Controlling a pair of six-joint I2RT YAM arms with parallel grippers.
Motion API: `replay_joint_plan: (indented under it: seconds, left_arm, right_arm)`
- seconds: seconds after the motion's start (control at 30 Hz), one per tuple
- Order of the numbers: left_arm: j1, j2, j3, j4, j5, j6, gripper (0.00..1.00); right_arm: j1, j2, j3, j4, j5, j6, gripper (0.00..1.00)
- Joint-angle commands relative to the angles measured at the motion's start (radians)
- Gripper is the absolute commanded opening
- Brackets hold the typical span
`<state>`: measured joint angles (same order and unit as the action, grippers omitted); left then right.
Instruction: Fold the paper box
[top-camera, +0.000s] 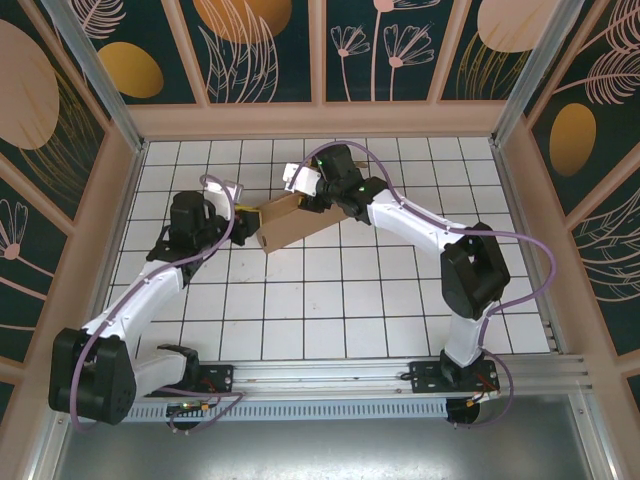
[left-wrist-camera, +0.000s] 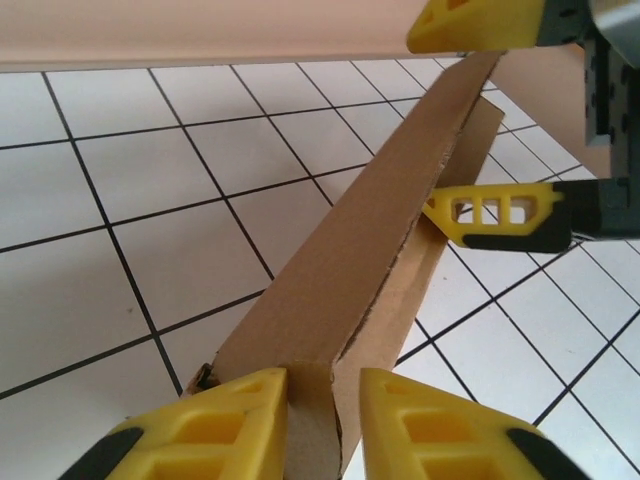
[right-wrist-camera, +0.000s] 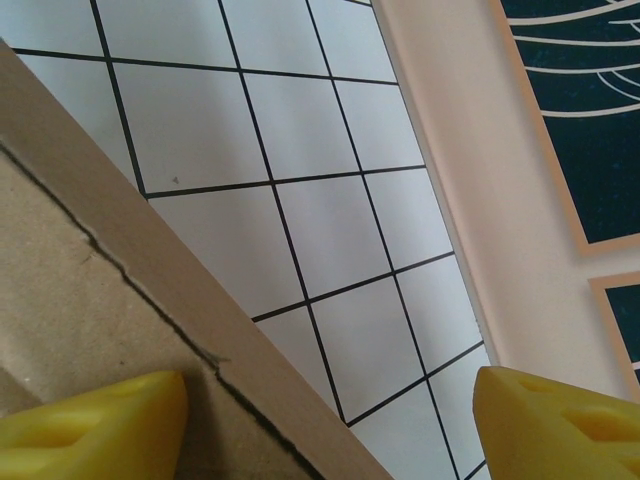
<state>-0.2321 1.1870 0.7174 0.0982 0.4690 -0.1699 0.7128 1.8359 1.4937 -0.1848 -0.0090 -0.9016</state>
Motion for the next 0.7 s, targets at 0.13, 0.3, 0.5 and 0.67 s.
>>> replay_joint_plan:
  seconds: [0.13,0.3,0.5,0.67]
  left_arm:
    - [-0.024,0.067,0.088,0.023,0.004,-0.092,0.23]
    - [-0.025,0.082,0.090,0.066,0.014,-0.150,0.24]
    - [-0.024,0.128,0.111,0.093,0.017,-0.199,0.25]
    - [-0.024,0.152,0.135,0.078,0.050,-0.194,0.20]
  right_arm:
    - [0.018,0.065,-0.010,-0.119,-0.075,0.035,0.76]
    - [0.010,0.076,0.014,-0.145,-0.093,0.037,0.76]
    - [-0.009,0.098,0.035,-0.165,-0.128,0.049,0.76]
    - [-0.019,0.088,0.038,-0.197,-0.185,0.059,0.76]
